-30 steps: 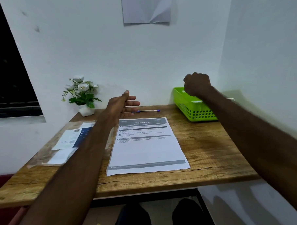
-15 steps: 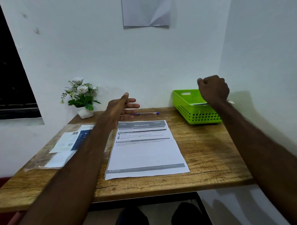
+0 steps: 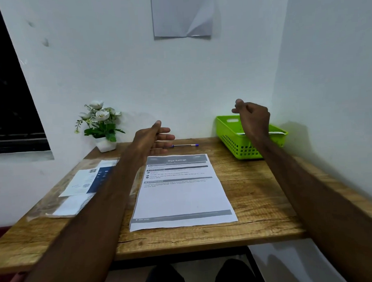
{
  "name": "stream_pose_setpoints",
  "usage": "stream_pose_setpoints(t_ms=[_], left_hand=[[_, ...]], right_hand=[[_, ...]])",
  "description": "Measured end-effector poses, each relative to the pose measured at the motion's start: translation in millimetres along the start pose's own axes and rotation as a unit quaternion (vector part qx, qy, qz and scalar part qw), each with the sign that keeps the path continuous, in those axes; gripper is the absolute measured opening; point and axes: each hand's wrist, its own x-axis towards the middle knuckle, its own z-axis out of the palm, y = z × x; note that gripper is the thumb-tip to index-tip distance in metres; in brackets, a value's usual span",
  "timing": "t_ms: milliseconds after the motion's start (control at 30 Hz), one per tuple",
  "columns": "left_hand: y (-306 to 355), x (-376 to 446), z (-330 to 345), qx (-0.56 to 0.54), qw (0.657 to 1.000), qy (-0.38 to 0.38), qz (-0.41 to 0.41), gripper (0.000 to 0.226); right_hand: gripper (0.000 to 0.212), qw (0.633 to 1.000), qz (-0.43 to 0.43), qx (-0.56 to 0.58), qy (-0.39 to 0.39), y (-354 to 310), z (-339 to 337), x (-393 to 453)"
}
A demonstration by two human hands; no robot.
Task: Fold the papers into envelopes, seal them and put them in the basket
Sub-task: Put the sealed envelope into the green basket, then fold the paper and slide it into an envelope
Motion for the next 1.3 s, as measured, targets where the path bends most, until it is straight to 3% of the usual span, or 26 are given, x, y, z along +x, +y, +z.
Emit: stream_pose_setpoints(t_ms=[200,300,367,467,567,733,800,1133,1233,1300], left_hand=[[0.2,0.3,1.0,-0.001,0.999,0.034,-0.002,0.036],[-3.1,2.2,0.2,0.032,0.995,0.089,0.007,0.031],[-9.5,2.8,-2.0,0.121,0.984,0.125,0.042,0.026],[-16.5,1.0,-5.7,0.319,0.931,0.157,0.086,0.015],[-17.6,-0.8,-7.7,0.451,0.88,0.134,0.066,0.019],[-19.9,-2.9,-9.3,0.549,0.835,0.048,-0.008,0.051],[-19.8,-3.5,-6.6,0.582,0.813,0.023,-0.008,0.056],[-21.3,-6.3,-15.4,0.477,0.877,0.06,0.007,0.031],[-18.7,-6.8,-17.6,0.443,0.893,0.075,0.017,0.006],[-18.2,-3.9,-17.2,0.392,0.916,0.08,0.041,0.007]], right_hand=[[0.037,0.994,-0.098,-0.031,0.041,-20.1,15.5,-18.5],[0.037,0.991,-0.121,-0.056,-0.001,-30.8,27.4,-26.4],[0.039,0.986,-0.124,-0.093,-0.056,-34.9,37.2,-29.3],[0.038,0.959,-0.121,-0.183,-0.179,-34.1,55.9,-32.7],[0.023,0.917,-0.105,-0.257,-0.288,-20.7,75.0,-44.1],[0.025,0.855,-0.157,-0.348,-0.35,13.3,83.2,-64.0],[0.026,0.851,-0.169,-0.355,-0.347,19.7,78.9,-64.5],[0.027,0.863,-0.147,-0.312,-0.368,27.5,81.5,-63.1],[0.032,0.885,-0.1,-0.256,-0.375,33.2,78.2,-61.5],[0.037,0.908,-0.063,-0.202,-0.362,35.7,74.4,-60.2]])
